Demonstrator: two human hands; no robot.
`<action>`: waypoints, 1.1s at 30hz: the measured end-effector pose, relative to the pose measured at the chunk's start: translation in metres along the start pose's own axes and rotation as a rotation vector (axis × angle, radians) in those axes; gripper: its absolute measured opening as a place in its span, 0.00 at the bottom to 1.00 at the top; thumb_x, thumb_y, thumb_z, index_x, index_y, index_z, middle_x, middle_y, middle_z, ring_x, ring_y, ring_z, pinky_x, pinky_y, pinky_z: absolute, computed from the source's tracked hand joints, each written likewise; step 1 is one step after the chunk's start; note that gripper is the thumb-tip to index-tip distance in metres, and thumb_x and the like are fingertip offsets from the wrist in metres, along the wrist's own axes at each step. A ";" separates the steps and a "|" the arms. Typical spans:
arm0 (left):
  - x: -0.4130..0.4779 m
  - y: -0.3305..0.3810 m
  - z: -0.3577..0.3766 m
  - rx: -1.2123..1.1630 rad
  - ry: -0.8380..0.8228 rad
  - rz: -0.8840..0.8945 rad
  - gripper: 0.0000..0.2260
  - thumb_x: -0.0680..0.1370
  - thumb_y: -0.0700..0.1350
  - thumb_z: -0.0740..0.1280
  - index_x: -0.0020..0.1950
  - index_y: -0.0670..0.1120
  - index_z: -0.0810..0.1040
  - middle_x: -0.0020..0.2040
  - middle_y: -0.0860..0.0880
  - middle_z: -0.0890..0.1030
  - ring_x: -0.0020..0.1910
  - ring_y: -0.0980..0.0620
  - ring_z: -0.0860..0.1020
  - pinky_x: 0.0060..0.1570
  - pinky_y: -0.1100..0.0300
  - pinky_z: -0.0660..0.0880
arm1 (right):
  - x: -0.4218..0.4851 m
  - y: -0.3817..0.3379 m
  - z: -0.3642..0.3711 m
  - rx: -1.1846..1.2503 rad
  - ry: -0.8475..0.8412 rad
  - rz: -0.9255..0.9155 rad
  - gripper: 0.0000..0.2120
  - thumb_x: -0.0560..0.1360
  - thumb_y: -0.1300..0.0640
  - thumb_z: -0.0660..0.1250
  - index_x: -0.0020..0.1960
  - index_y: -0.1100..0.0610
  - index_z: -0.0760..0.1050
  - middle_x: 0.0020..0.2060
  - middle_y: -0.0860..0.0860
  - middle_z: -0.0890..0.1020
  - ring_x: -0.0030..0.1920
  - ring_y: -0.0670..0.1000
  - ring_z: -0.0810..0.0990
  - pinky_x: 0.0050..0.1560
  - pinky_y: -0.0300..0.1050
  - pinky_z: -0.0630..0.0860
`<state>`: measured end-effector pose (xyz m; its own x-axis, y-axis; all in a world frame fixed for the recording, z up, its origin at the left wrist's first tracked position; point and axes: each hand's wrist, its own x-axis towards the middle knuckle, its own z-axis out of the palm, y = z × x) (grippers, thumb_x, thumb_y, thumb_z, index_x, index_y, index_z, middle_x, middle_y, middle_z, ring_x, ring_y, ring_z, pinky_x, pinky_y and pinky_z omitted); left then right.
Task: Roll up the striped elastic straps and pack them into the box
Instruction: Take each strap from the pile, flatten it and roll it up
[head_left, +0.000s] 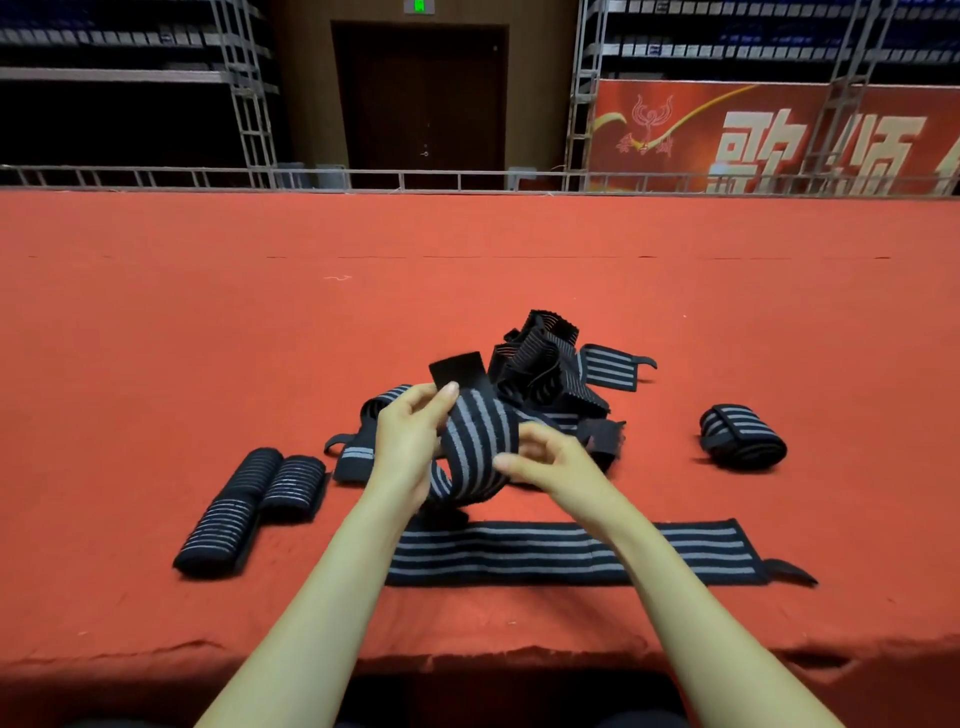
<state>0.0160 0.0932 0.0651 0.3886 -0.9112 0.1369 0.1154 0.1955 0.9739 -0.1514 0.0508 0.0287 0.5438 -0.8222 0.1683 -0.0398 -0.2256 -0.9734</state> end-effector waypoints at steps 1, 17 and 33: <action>-0.001 -0.001 -0.004 -0.023 0.013 -0.024 0.07 0.78 0.45 0.67 0.48 0.41 0.78 0.42 0.47 0.82 0.42 0.52 0.81 0.40 0.58 0.77 | -0.003 0.005 0.003 -0.066 -0.075 0.035 0.11 0.74 0.58 0.71 0.56 0.55 0.78 0.51 0.48 0.84 0.54 0.48 0.81 0.58 0.41 0.76; -0.026 -0.050 -0.069 0.342 0.278 -0.030 0.02 0.78 0.40 0.64 0.46 0.46 0.74 0.43 0.46 0.80 0.44 0.44 0.80 0.47 0.50 0.76 | -0.008 -0.021 -0.034 -0.566 0.129 -0.076 0.11 0.69 0.50 0.75 0.40 0.53 0.75 0.30 0.45 0.75 0.30 0.40 0.70 0.31 0.32 0.67; -0.055 -0.100 -0.085 0.954 0.286 -0.044 0.02 0.78 0.37 0.59 0.50 0.39 0.68 0.48 0.31 0.78 0.51 0.32 0.75 0.46 0.47 0.66 | -0.065 0.042 -0.086 -0.557 0.112 0.153 0.14 0.66 0.48 0.77 0.44 0.51 0.75 0.35 0.48 0.77 0.35 0.45 0.72 0.37 0.41 0.69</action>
<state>0.0605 0.1543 -0.0550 0.6218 -0.7644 0.1707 -0.5991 -0.3238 0.7323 -0.2602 0.0495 -0.0100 0.4069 -0.9102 0.0774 -0.5617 -0.3161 -0.7646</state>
